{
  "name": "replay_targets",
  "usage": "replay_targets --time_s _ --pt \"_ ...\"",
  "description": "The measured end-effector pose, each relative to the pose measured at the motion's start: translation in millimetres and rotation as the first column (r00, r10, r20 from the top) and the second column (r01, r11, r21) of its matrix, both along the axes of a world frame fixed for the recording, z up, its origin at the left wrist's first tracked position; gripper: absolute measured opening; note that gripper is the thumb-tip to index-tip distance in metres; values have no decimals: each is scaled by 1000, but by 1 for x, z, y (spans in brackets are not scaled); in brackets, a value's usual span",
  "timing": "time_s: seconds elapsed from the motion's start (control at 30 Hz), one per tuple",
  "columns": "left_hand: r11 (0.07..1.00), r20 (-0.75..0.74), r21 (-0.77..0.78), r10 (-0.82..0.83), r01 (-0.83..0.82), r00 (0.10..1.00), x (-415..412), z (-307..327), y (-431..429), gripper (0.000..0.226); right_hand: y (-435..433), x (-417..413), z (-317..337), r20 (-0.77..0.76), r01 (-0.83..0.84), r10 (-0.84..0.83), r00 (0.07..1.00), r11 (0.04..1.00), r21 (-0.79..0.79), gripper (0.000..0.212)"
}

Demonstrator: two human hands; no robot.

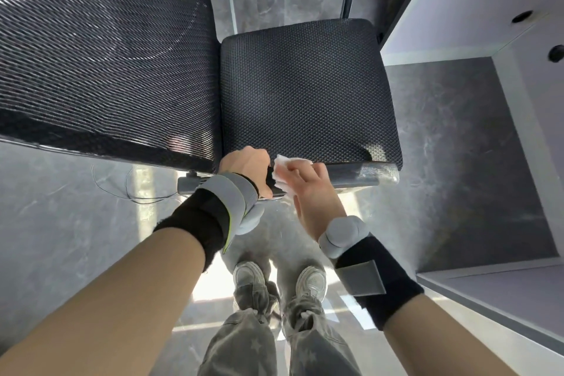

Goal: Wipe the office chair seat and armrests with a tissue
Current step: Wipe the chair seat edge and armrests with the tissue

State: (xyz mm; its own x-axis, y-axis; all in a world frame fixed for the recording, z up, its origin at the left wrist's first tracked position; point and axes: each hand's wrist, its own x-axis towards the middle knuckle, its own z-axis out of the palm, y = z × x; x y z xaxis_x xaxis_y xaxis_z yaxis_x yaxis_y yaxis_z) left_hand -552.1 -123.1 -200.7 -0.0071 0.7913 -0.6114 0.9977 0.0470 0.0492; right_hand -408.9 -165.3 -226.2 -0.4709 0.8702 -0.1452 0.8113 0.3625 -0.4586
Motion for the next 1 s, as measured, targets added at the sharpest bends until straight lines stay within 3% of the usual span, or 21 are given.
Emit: replay_targets --time_s 0.2,0.43,0.63,0.8,1.0 --pt "999 -27 -41 -18 16 999 2 0 7 43 8 44 -4 -131 153 -153 980 988 -9 45" --pt "995 -94 -78 -70 63 993 8 4 12 43 15 72 -8 -146 289 -288 947 957 -12 34" --pt "984 -162 -61 -176 168 971 21 8 11 29 23 92 -6 -162 432 -438 884 899 -68 32" --pt "974 -18 10 -228 228 974 42 7 10 51 25 100 -10 -124 515 -522 844 853 -84 41" --pt "950 30 146 -281 274 959 66 -5 6 42 39 102 -4 -18 737 -762 648 632 -242 45"
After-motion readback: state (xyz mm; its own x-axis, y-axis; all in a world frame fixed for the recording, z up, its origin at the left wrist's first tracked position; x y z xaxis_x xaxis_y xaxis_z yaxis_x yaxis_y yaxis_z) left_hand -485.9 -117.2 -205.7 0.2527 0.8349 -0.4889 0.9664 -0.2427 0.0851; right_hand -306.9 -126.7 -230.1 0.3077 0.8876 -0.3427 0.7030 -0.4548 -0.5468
